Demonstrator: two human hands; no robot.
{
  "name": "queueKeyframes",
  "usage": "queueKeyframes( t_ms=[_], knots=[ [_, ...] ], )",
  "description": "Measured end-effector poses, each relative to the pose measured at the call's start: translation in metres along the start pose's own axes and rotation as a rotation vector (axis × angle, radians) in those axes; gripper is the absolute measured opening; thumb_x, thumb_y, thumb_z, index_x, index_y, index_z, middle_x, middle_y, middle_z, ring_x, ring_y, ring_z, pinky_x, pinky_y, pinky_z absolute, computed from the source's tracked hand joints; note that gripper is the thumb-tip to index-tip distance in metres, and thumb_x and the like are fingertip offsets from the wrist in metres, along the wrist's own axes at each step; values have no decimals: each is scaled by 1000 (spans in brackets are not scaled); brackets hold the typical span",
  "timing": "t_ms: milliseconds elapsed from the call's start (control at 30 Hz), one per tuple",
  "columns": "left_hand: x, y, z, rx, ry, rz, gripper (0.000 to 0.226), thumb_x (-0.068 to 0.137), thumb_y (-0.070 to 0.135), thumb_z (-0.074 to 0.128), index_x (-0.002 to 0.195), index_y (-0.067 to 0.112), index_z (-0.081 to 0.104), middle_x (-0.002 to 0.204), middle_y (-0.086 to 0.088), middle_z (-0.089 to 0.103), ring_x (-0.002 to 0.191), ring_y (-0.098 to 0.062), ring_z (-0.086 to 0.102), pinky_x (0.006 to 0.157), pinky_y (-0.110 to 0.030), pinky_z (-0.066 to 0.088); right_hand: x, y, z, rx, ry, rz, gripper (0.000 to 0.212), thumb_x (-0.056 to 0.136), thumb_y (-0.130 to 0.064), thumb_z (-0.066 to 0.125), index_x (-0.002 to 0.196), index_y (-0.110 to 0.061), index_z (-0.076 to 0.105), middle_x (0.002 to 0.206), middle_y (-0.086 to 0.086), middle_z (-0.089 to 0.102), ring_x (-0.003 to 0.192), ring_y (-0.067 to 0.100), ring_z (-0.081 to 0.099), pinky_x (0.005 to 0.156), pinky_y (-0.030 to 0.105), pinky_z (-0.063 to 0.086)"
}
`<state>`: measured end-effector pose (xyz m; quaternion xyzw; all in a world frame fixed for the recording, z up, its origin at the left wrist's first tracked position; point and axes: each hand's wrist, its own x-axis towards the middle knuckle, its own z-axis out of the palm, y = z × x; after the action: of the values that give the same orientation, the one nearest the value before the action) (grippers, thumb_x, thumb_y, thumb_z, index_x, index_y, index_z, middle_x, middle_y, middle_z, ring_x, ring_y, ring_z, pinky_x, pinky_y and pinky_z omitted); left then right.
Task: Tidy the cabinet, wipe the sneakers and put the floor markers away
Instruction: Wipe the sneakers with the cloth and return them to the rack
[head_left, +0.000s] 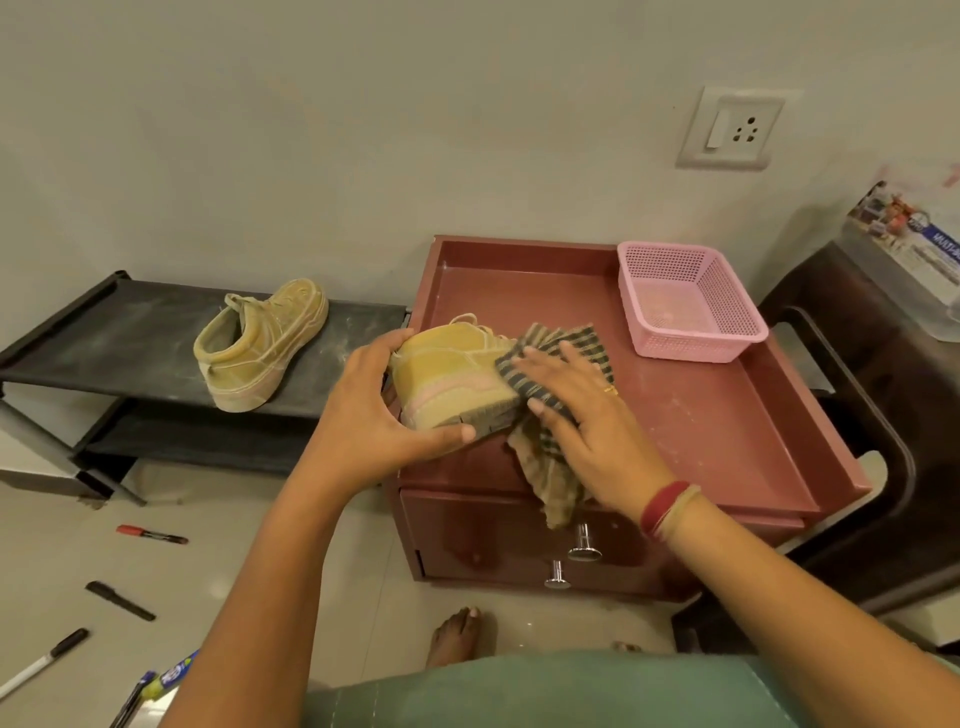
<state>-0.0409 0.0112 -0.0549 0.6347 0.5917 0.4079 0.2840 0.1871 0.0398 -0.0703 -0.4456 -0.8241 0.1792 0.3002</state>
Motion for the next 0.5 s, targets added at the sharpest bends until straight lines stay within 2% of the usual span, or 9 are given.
queueKeyframes(
  t_ms=[67,167,233,300,367,400,467,500],
  knots=[
    [0,0,-1,-1,-8,1,113,38,63,81,138,38,35,127,19,36,104,21,38,79,-3,35,-2,-1,0,-26,-2,6,42,96,-41,34,139,-41,34,147,-18,31,143,10,11,118,43,14],
    [-1,-3,-2,13,-25,8,108,39,66,79,135,41,35,122,25,36,106,24,37,79,-2,36,-7,-7,7,-72,-71,-107,45,95,-42,30,140,-40,31,148,-17,30,143,7,13,118,38,12],
    [-2,-4,-2,-8,-29,-5,107,42,61,87,134,41,36,120,30,35,106,25,38,77,-2,38,-3,5,3,-80,-44,-65,42,96,-41,33,138,-44,33,147,-18,31,143,10,15,117,43,16],
    [-3,-4,-2,-16,-27,-14,105,44,58,89,132,44,34,118,33,33,105,23,38,80,-5,37,5,14,-7,95,16,72,36,97,-37,39,133,-44,38,144,-16,36,141,13,21,115,43,22],
    [-2,-4,-5,-7,-35,-19,102,41,58,83,130,48,32,118,34,32,105,19,39,84,-11,37,11,16,-18,391,175,208,34,97,-27,44,131,-31,44,137,-7,47,132,12,39,111,36,32],
    [-1,-6,-6,5,-34,-27,102,41,56,78,131,47,32,119,30,34,107,13,41,85,-15,39,12,15,-21,463,283,241,33,97,-23,44,130,-24,47,132,-4,52,124,11,46,107,29,37],
    [-1,-9,-9,47,-28,-43,106,41,55,74,137,42,30,124,20,32,113,0,40,91,-25,41,13,11,-19,414,371,240,31,98,-21,44,129,-21,48,126,-5,54,117,9,50,98,13,39],
    [0,-10,-9,65,-26,-50,108,41,56,73,139,40,29,125,18,31,115,-4,38,94,-29,41,12,9,-14,368,333,209,32,98,-25,43,129,-26,47,127,-7,52,119,8,49,99,13,37]
  ],
)
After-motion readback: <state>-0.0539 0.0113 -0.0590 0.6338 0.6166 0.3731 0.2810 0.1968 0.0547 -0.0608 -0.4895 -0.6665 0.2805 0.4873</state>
